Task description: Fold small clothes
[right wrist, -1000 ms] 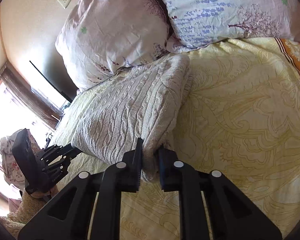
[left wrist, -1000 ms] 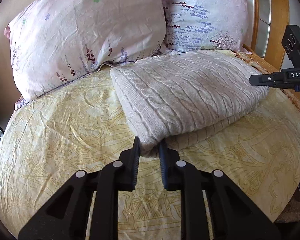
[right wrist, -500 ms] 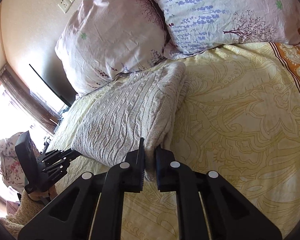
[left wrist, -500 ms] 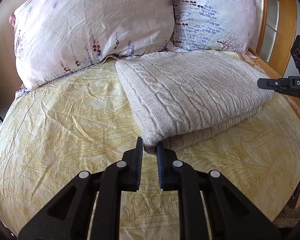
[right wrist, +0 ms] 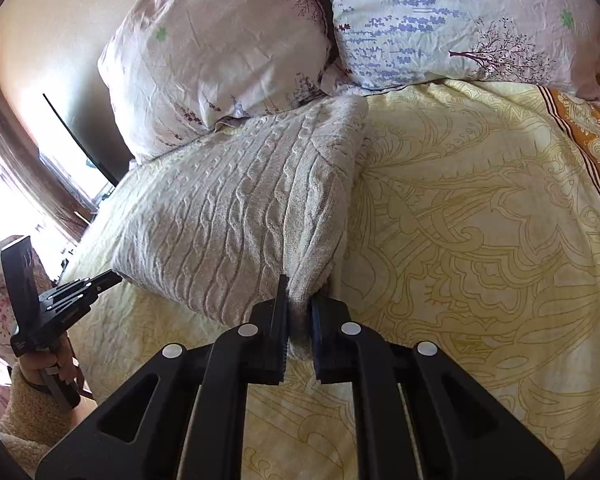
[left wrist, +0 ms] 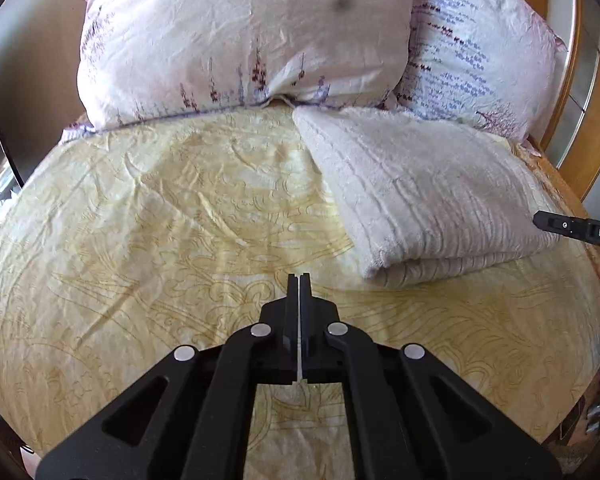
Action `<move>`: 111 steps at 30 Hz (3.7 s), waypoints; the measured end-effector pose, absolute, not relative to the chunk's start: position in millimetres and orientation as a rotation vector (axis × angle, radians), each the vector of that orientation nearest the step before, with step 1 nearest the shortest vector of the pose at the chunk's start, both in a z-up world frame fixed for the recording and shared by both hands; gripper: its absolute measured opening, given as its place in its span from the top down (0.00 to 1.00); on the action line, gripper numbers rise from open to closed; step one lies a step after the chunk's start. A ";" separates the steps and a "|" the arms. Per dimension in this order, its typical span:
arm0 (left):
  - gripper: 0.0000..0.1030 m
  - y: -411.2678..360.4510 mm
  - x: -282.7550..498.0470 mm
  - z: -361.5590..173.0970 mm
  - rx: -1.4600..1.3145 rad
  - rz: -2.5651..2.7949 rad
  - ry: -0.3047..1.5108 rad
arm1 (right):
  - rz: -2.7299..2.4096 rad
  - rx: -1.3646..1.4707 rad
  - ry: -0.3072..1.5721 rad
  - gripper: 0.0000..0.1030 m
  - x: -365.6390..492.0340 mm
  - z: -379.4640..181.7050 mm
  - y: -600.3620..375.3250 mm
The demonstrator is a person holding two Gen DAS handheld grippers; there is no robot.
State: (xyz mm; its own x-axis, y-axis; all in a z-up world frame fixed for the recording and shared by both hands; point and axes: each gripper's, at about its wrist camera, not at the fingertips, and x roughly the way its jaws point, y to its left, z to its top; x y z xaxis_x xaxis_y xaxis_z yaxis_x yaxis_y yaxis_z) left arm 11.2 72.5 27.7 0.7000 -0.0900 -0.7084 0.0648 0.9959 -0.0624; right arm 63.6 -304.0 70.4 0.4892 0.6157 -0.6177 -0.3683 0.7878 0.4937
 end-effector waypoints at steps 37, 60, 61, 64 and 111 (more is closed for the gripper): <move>0.36 6.2 130.7 55.6 -0.109 -0.261 0.816 | 0.567 0.201 0.805 0.70 108.2 88.0 -269.9; 0.39 4.1 49.1 25.0 0.045 -0.194 0.787 | 0.427 -0.093 0.737 0.66 33.1 70.1 -260.5; 0.40 6.6 49.7 23.6 0.026 -0.194 0.793 | 0.416 -0.113 0.747 0.66 31.9 67.8 -258.8; 0.42 8.4 55.1 11.8 0.008 -0.187 0.873 | 0.394 -0.160 0.782 0.66 33.6 63.4 -251.8; 0.02 14.1 14.1 0.8 -0.017 0.023 0.954 | 0.224 -0.032 0.905 0.01 -4.2 46.0 -241.7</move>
State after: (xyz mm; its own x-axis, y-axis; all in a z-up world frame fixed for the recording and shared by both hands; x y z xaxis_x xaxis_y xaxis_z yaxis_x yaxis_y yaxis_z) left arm 14.1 14.1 0.8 0.5782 0.0119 -0.8158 -0.0273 0.9996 -0.0048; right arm -4.2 -241.7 46.0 0.5958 0.1796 -0.7828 -0.2065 0.9762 0.0668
